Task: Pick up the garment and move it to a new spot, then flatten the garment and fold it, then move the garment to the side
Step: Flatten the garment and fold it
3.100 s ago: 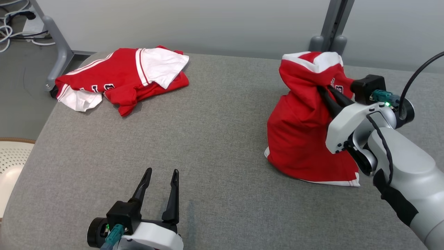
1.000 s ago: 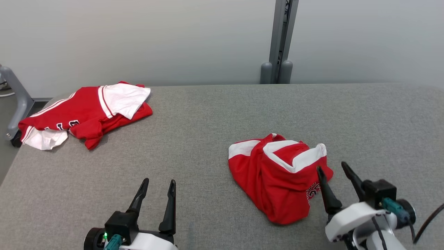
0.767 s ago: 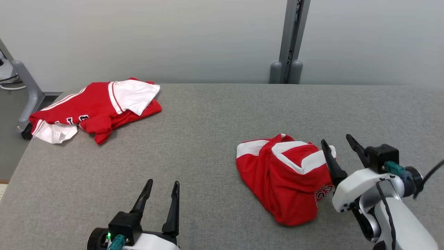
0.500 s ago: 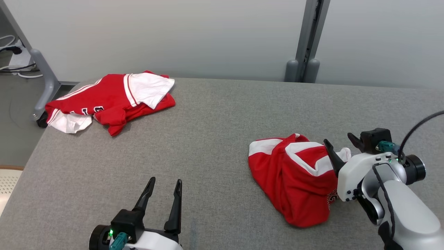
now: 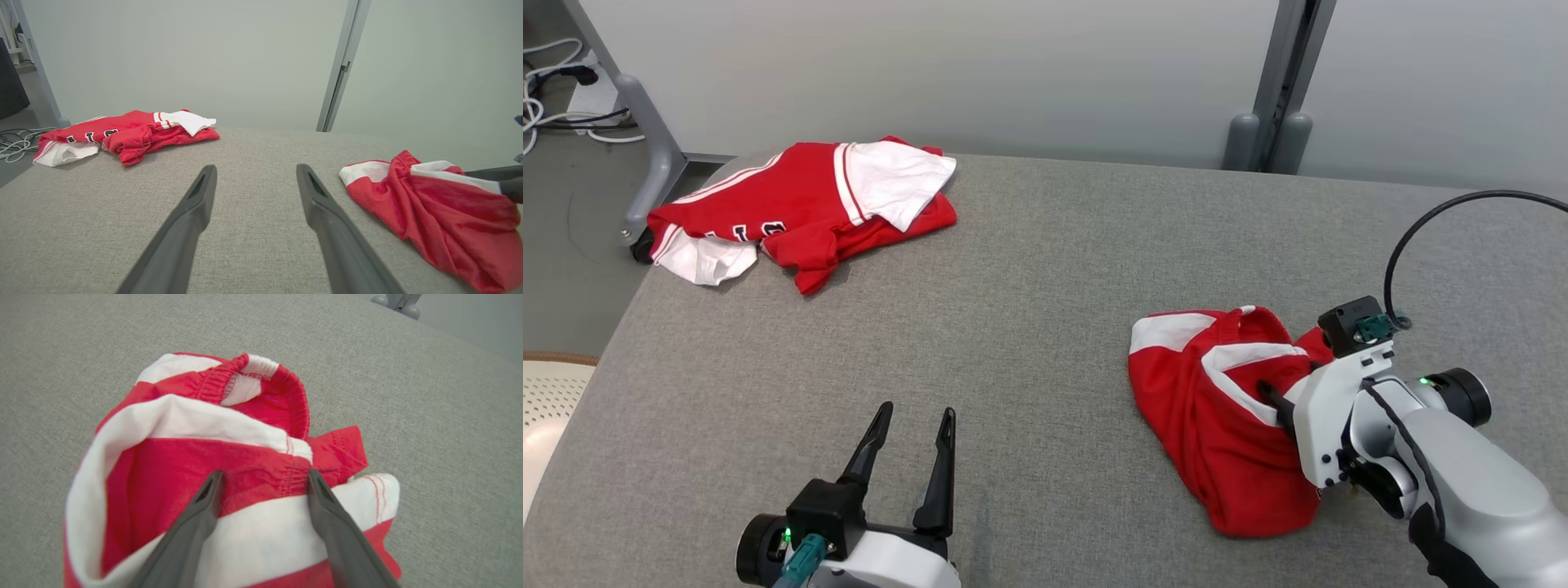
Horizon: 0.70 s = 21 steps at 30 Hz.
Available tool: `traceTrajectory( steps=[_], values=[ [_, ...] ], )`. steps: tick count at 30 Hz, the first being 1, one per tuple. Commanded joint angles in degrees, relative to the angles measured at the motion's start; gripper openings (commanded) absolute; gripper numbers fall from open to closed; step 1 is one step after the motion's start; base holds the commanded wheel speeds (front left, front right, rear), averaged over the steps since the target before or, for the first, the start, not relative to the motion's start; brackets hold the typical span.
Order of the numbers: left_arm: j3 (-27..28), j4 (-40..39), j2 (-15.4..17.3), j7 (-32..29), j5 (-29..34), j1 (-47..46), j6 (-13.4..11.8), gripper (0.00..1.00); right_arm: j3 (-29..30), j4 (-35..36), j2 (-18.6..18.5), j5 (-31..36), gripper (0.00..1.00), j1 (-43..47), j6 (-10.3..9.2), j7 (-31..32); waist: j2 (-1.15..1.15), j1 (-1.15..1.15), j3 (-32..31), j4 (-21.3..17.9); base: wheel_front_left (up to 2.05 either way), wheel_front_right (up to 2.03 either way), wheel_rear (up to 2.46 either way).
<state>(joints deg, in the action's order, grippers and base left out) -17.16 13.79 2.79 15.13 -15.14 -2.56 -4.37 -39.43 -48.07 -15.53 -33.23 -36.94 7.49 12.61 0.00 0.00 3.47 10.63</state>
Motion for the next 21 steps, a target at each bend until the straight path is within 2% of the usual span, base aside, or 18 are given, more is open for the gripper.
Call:
traceTrajectory(
  steps=[1, 2, 3, 4, 5, 7, 8, 16, 21],
  values=[
    [0.1, -0.1, 0.2, 0.0, -0.3, -0.8, -0.3, 1.0, -2.3, 0.8, -1.1, -2.2, 1.0, -0.9, 0.01, 0.9, 0.0, 0.0, 0.3, 0.1, 0.0, 0.0, 0.0],
    [0.0, -0.1, 0.2, 0.0, -0.4, -0.9, -0.3, 1.0, -3.4, 1.2, -1.6, -3.2, 1.0, -1.3, 0.01, 0.7, 0.0, 0.0, 0.4, 0.1, 0.0, 0.0, 0.0],
    [0.0, -0.1, 0.2, 0.0, -0.4, -1.0, -0.4, 1.0, -4.4, 1.7, -2.0, -3.8, 0.81, -1.9, 0.01, 0.0, 0.0, 0.0, 0.5, 0.2, 0.0, 0.0, 0.0],
    [0.0, -0.1, 0.2, 0.0, -0.4, -1.0, -0.4, 1.0, -4.4, 1.7, -2.0, -3.8, 0.81, -1.9, 0.01, 0.0, 0.0, 0.0, 0.5, 0.2, 0.0, 0.0, 0.0],
    [0.0, -0.1, 0.2, 0.0, -0.4, -1.1, -0.4, 1.0, -5.2, 1.8, -2.4, -4.3, 0.37, -2.3, 0.01, -0.8, 0.0, 0.0, 0.6, 0.3, 0.0, 0.0, 0.0],
    [-0.1, -0.1, 0.2, 0.0, -0.5, -1.4, -0.4, 1.0, -6.8, 1.8, -2.8, -5.1, 0.05, -3.0, 0.01, -2.2, 0.0, 0.0, 0.7, 0.4, 0.0, 0.0, 0.0],
    [-0.1, 0.0, 0.2, 0.0, -0.6, -1.5, -0.4, 1.0, -7.4, 1.6, -2.9, -5.3, 0.0, -3.5, 0.01, -3.1, 0.0, 0.0, 0.7, 0.4, 0.0, 0.0, 0.0],
    [-0.1, 0.1, 0.2, 0.0, -0.9, -1.5, -0.6, 1.0, -10.8, -0.3, -2.0, -3.9, 0.0, -8.1, 0.01, -13.1, 0.0, 0.0, 0.7, 0.8, 0.0, 0.0, 0.0],
    [0.1, 0.0, 0.2, 0.0, -0.7, -1.4, -0.6, 1.0, -17.6, 3.4, -1.2, -3.6, 0.0, -9.8, 0.0, -17.7, 0.0, 0.0, 0.7, 0.7, 0.0, 0.0, 0.0]
  ],
)
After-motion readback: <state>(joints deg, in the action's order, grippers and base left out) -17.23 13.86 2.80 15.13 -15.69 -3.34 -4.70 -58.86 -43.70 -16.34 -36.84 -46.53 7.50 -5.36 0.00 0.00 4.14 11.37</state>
